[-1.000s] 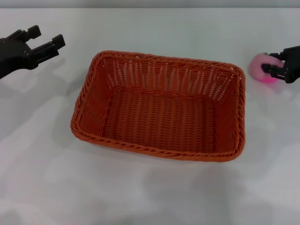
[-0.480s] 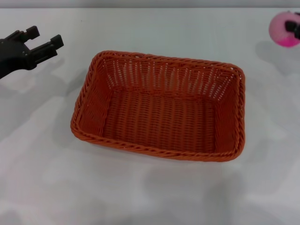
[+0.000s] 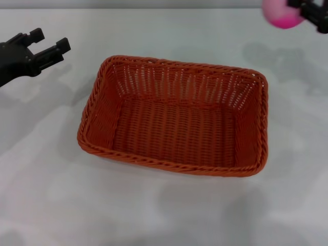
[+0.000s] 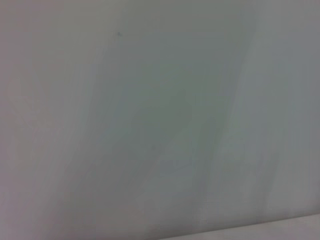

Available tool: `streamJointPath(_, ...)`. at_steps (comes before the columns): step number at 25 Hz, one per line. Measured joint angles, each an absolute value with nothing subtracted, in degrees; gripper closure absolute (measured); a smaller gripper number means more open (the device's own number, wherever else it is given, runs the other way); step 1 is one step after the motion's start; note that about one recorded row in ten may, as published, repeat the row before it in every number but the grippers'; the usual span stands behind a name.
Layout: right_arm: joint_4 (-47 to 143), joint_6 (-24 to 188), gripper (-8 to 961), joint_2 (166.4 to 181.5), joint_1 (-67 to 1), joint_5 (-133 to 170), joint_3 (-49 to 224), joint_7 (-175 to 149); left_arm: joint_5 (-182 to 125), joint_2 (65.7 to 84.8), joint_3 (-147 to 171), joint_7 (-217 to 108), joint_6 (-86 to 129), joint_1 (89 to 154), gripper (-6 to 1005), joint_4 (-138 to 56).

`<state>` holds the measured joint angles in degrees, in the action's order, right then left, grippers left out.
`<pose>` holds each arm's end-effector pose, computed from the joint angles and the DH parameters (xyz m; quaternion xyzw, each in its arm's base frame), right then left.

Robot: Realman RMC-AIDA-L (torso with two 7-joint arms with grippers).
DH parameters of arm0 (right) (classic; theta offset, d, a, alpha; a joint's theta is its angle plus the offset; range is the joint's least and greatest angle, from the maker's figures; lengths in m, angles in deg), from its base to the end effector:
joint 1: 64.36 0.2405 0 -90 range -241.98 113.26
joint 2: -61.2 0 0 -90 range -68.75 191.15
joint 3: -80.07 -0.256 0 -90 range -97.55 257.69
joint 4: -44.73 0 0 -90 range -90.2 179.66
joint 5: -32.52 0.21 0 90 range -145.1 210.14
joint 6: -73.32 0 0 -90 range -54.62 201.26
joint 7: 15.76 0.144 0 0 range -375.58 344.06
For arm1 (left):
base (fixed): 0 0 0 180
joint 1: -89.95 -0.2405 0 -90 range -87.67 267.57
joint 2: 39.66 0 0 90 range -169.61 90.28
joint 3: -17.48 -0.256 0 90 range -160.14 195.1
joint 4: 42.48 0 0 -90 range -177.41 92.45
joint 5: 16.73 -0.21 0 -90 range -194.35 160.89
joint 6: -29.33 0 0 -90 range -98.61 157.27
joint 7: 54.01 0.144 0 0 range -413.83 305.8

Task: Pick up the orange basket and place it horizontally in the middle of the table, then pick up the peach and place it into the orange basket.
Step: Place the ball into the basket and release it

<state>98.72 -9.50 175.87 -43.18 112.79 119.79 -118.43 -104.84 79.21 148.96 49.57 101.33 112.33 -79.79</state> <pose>0.2846 0.3431 0.1068 -0.8974 0.1463 0.2432 0.3379 -0.2903 0.3455 0.0222 -0.8521 -0.2809 -0.3189 0.3055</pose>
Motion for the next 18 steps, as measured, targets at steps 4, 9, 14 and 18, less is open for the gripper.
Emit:
streamJointPath(4,95.9,-10.0,801,176.03,-42.6,115.8,125.0,-119.5,-104.7,79.26,148.9,50.0,101.5,112.1,148,-79.7)
streamJointPath(9,95.2,-10.2,832,176.07,-42.6,117.7,133.7,-119.6,-104.2,79.26,149.0,50.1,101.5,111.6,148,-79.7)
streamJointPath(14,95.6,-11.0,861,176.07,-42.5,117.7,139.8,-119.8,-104.1,79.33,148.9,50.1,101.5,111.5,149,-79.7)
streamJointPath(18,95.5,-11.7,887,175.99,-42.4,116.7,143.3,-120.9,-104.1,79.34,148.7,50.0,101.5,111.6,149,-79.6)
